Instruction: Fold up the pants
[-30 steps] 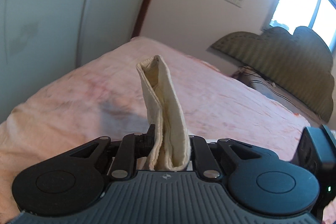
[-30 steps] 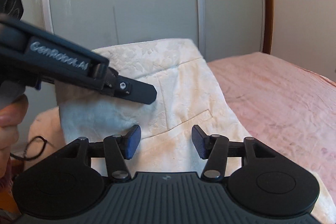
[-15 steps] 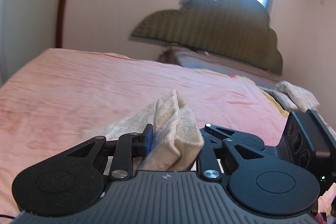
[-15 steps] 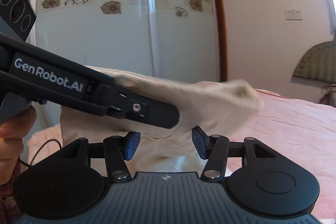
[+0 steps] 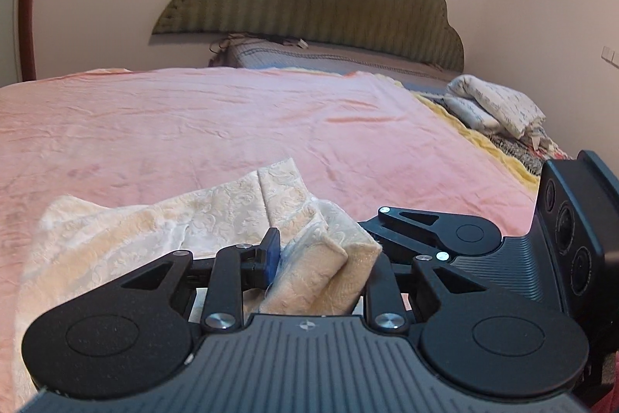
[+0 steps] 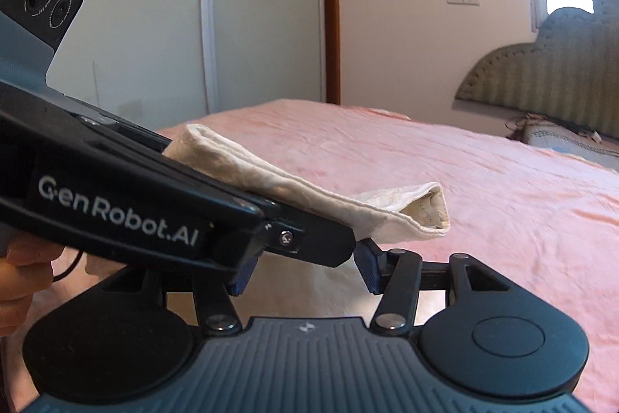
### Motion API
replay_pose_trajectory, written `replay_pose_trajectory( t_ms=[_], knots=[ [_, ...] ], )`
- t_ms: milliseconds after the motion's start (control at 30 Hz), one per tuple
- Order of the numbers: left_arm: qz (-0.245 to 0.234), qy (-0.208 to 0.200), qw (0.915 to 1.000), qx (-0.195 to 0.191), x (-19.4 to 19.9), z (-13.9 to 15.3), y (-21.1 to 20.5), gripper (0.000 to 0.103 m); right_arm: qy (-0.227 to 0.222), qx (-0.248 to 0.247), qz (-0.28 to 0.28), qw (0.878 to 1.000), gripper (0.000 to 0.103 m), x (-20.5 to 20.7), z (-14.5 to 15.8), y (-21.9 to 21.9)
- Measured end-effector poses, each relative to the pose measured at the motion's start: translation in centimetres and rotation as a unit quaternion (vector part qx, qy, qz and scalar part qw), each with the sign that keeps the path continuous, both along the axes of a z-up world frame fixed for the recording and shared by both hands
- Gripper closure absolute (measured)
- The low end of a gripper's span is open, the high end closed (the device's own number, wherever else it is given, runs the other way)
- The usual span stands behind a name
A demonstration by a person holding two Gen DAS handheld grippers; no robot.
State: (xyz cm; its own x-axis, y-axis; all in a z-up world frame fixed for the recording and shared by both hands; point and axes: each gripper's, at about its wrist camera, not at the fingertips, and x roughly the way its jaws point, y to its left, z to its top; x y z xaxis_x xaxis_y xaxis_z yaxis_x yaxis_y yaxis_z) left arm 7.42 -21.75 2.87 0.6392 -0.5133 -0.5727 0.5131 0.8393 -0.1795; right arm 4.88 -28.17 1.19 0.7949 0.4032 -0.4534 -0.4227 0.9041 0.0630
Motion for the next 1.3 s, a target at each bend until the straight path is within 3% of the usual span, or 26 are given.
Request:
replay_pose_trajectory(
  t_ms=[333,567,700,867,933,1000,1067,1167,1300],
  knots=[
    [-0.028,-0.001,0.9995,0.014,-0.6,-1.4,-2.3,0.073,0.016,0.008,-0.027,0.999,0.049,-1.3,-1.8,-2.3],
    [-0.042,0.048,0.9976,0.025,0.9,-3.7,-3.4,0.070,0.061,0.004,-0.062,0.996,0.046,-1.8,-3.2,-3.1],
    [-0.052,0.077,0.9956,0.013,1.7,-4.6,-3.0,0.065,0.075,0.004,-0.123,0.990,0.039,-5.1,-3.3,-3.8],
    [-0.094,0.109,0.9890,-0.035,2.5,-3.8,-2.1,0.040,0.084,0.013,-0.243,0.966,0.037,-9.6,-2.8,-6.3],
    [-0.107,0.127,0.9835,-0.072,3.0,-3.1,-1.3,0.039,0.075,0.020,-0.283,0.956,0.037,-11.1,-1.9,-7.0],
    [-0.105,0.121,0.9840,-0.077,3.1,-2.1,-0.1,0.037,0.048,0.031,-0.300,0.952,0.037,-12.2,-0.8,-6.9],
    [-0.085,0.103,0.9893,-0.059,3.1,-1.2,1.7,0.033,0.023,0.035,-0.305,0.952,0.037,-12.5,0.3,-6.1],
    [-0.041,0.073,0.9965,0.001,2.7,-0.8,4.7,0.033,0.003,0.035,-0.258,0.966,0.037,-11.4,1.2,-3.6],
    [0.016,0.030,0.9955,0.088,1.5,-1.6,9.0,0.033,0.024,-0.010,-0.182,0.983,0.037,-9.0,0.0,0.4]
  ],
)
